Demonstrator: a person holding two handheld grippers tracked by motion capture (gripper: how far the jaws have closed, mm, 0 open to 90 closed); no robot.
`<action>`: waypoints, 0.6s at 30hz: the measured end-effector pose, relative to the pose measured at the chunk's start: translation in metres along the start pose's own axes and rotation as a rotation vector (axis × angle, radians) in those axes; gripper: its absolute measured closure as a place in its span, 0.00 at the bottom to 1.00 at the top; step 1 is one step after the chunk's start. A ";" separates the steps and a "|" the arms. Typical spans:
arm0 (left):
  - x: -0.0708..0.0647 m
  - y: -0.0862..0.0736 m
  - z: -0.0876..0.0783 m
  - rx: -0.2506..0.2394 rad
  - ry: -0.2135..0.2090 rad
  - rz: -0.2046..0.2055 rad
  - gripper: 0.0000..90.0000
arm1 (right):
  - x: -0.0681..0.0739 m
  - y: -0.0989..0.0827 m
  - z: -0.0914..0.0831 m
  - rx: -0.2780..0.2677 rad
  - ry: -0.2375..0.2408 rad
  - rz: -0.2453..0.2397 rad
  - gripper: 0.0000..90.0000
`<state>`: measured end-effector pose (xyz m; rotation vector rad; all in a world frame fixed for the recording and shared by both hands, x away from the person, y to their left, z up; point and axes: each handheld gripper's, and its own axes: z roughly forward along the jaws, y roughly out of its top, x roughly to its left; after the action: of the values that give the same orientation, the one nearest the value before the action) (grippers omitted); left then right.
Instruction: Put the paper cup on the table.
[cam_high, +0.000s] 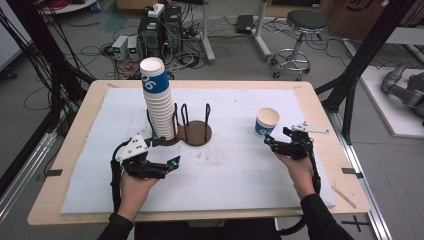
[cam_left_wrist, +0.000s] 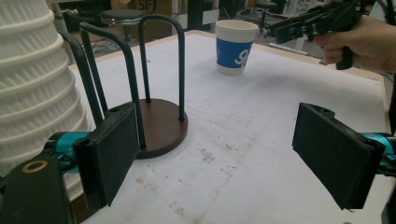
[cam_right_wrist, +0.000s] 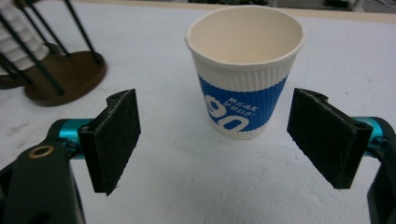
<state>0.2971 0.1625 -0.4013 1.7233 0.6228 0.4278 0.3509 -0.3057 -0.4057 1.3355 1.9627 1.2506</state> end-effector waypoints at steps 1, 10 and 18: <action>0.001 0.002 0.000 -0.003 0.003 0.003 0.16 | 0.000 -0.002 -0.004 -0.014 0.020 -0.006 0.20; 0.009 0.009 -0.005 -0.036 0.038 -0.014 0.16 | 0.012 0.013 -0.034 -0.183 0.133 -0.127 0.20; 0.005 0.031 -0.008 -0.061 0.051 0.080 0.16 | 0.024 0.027 -0.046 -0.210 0.211 -0.173 0.21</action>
<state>0.3021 0.1670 -0.3691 1.6872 0.5730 0.5439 0.3187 -0.3003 -0.3571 0.9445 1.9714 1.5139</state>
